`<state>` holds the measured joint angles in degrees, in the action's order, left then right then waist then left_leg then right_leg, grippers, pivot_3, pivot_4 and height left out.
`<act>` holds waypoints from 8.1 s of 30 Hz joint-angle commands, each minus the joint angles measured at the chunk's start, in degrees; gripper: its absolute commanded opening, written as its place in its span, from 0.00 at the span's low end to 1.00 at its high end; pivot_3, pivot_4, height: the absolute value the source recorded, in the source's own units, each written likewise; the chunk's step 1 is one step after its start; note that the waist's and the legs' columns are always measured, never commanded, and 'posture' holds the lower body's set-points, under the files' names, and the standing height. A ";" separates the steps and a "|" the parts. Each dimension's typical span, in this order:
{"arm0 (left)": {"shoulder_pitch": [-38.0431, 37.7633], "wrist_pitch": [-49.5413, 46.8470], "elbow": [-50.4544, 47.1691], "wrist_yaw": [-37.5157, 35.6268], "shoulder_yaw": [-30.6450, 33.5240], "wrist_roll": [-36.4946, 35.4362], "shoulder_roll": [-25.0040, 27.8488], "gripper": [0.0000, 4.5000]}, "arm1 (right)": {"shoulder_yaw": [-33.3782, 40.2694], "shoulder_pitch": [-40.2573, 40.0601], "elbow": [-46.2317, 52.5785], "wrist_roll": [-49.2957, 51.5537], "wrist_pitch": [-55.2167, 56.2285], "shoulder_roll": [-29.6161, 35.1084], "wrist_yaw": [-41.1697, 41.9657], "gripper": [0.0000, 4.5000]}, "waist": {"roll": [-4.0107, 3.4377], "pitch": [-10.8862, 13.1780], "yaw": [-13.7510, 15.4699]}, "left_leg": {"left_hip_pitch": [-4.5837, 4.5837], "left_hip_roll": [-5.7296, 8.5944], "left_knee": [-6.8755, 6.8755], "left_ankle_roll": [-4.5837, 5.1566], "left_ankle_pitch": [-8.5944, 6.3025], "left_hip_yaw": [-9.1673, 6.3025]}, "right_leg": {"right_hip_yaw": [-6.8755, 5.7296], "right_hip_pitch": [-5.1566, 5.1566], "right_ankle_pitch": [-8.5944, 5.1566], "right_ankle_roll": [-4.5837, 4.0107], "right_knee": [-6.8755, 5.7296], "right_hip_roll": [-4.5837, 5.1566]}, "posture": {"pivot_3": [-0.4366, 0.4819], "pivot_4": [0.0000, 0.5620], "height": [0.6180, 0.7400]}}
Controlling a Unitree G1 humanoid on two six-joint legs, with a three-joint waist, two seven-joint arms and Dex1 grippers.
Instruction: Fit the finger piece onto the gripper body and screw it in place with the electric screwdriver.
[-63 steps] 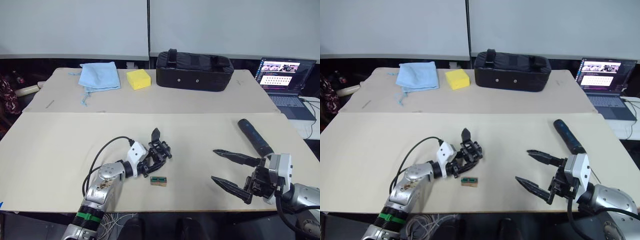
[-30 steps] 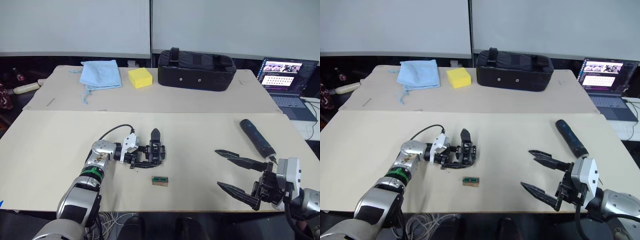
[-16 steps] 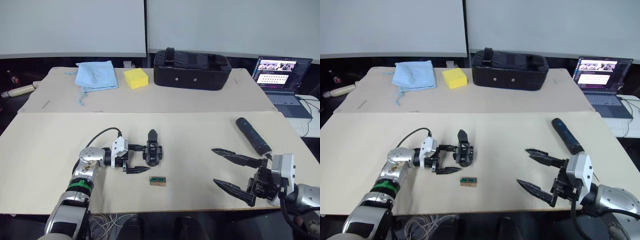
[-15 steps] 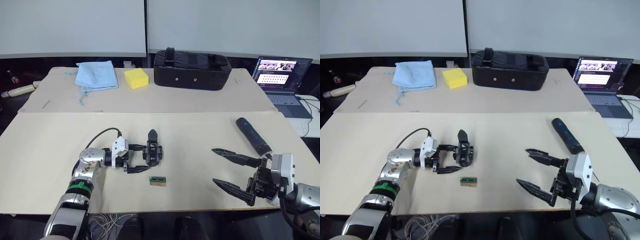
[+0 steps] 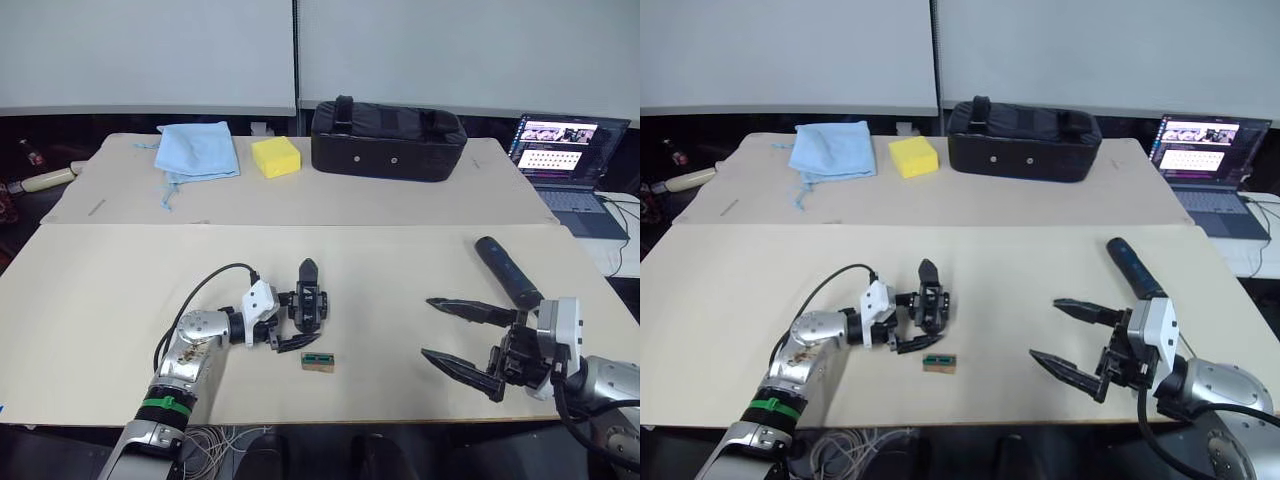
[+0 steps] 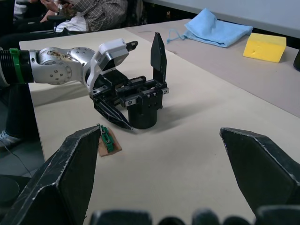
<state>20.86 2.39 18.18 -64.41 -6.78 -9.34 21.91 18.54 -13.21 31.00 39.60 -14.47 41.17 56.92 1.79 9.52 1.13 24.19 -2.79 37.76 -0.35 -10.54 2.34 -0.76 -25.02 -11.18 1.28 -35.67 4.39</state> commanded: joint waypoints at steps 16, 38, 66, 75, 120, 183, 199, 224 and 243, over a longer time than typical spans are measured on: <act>10.30 7.03 15.68 -8.24 -2.24 0.25 -0.20 0.51 | 1.61 -1.51 2.74 3.26 -3.89 2.32 1.06 1.00 | -0.01 -0.01 0.78 | 0.01 0.01 0.02 0.00 0.00 0.01 | -0.01 0.01 0.00 0.00 0.01 0.00 | 0.48 0.27 1.00; -3.30 -5.15 -8.35 -19.47 14.35 -20.60 20.97 0.99 | 20.72 -14.48 -3.27 1.63 -2.28 -1.04 0.56 1.00 | -0.05 0.03 -0.04 | 0.00 -0.13 -0.03 -0.48 -0.30 0.02 | -0.07 -0.11 -0.11 -0.17 -0.10 0.14 | 0.48 0.27 1.00; -2.75 -22.04 -31.91 -9.06 12.56 -27.74 22.36 0.99 | -45.41 59.11 -53.83 -40.69 -10.23 15.72 20.48 1.00 | 0.06 0.32 -1.05 | 0.92 0.01 0.03 0.05 -0.08 0.24 | 0.17 -1.08 0.14 0.39 -0.14 -0.03 | 0.48 0.27 1.00; -3.97 -22.34 -32.57 -9.32 12.99 -28.10 22.97 1.00 | -44.10 58.56 -56.82 -44.99 -7.37 12.79 21.10 0.43 | 0.06 0.31 -1.02 | 0.78 -0.04 0.09 0.03 -0.02 0.27 | 0.18 -1.04 0.04 -0.03 -0.28 -0.08 | 0.48 0.27 1.00; 21.07 -33.49 -28.50 40.56 15.43 -42.30 -18.37 0.00 | -25.95 51.46 -0.06 -36.14 -22.86 -12.82 -25.37 0.25 | 0.14 0.29 -0.96 | 0.22 0.05 0.13 0.07 0.05 0.21 | 0.32 -0.24 0.47 0.48 -0.08 -0.13 | 0.48 0.27 1.00; 21.69 -59.19 -29.85 2.75 9.18 -49.49 8.48 0.32 | -14.38 57.10 -6.35 24.20 -60.90 -1.80 -12.24 0.09 | 0.24 0.40 -1.78 | 0.28 -0.01 0.01 0.09 0.02 0.05 | 0.18 -0.33 0.08 -0.03 -0.05 -0.12 | 0.48 0.27 1.00; 8.51 -11.12 0.05 -23.91 12.20 -19.64 26.09 1.00 | -21.56 44.35 -7.40 3.39 -27.48 -1.79 3.42 0.09 | 0.24 0.41 -1.76 | 0.30 -0.06 -0.08 0.08 0.01 0.13 | 0.13 -0.48 0.01 -0.15 -0.03 -0.07 | 0.48 0.27 1.00; 9.91 1.38 9.24 -8.64 -0.74 -2.25 3.96 1.00 | -27.66 42.65 -14.76 -6.86 -12.88 -12.74 6.31 0.09 | 0.29 0.39 -0.41 | 1.02 -0.04 0.14 0.10 0.04 0.20 | 0.14 -1.12 0.45 0.35 -0.24 -0.10 | 0.48 0.27 1.00; 11.63 4.61 13.59 -11.04 -2.71 0.44 3.40 0.51 | -29.52 41.99 -16.31 -9.66 -9.74 -15.46 4.82 0.09 | 0.30 0.37 -0.51 | 0.98 -0.04 0.15 0.11 0.05 0.20 | 0.16 -1.11 0.50 0.29 -0.29 -0.12 | 0.48 0.27 1.00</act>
<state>32.72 6.31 31.82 -75.29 -9.17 -9.19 25.31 -10.60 28.16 14.84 31.01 -26.93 26.67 62.11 2.09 9.89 0.62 25.16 -2.83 37.91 -0.24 -10.49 2.53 -0.59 -26.12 -10.69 1.58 -35.97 4.26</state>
